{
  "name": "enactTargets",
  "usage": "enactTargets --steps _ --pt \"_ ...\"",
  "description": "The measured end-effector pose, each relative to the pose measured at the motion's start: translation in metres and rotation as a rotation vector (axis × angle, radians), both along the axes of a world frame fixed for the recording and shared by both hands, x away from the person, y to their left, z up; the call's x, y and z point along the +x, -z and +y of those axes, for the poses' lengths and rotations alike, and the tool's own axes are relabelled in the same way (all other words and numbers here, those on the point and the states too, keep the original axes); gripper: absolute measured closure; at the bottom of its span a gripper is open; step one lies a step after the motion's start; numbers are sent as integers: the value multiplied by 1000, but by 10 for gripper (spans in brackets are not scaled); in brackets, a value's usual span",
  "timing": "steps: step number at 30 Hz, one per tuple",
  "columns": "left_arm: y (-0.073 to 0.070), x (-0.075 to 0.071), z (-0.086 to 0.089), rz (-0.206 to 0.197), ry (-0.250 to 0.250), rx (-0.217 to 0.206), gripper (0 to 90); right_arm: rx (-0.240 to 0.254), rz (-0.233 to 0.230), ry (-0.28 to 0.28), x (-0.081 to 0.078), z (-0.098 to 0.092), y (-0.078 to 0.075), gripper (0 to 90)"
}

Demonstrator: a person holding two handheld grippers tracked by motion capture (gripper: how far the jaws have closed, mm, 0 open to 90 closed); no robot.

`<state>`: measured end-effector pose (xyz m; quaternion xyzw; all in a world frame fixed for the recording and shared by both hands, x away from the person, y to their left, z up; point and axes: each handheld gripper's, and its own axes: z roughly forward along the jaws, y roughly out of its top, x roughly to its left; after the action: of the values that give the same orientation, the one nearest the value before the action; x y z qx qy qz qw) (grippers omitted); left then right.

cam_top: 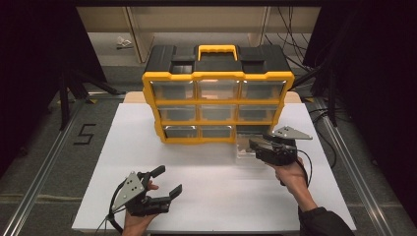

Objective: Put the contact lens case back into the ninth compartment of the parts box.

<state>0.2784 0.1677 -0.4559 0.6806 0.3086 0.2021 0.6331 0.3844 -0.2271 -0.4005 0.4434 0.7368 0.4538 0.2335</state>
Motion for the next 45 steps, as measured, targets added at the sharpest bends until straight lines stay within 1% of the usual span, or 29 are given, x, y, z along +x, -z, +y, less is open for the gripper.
enactTargets --steps 7,13,16,19,24,38,45 --pt "0 0 0 0 1 0 165 8 11 -4 0 0 0 390" --pt "0 0 0 1 3 0 165 24 8 -18 -4 2 -6 381" --pt "0 0 0 3 5 0 165 30 0 -39 -9 5 -10 361" --pt "0 0 0 3 6 -1 165 31 -6 -47 -11 8 -11 339" --pt "0 0 0 6 8 -3 165 34 -18 -78 -18 15 -14 316" --pt "0 0 -1 10 15 -1 165 76 -43 -117 -29 21 -16 302" --pt "0 1 -1 11 14 -2 164 84 -53 -137 -35 25 -17 295"
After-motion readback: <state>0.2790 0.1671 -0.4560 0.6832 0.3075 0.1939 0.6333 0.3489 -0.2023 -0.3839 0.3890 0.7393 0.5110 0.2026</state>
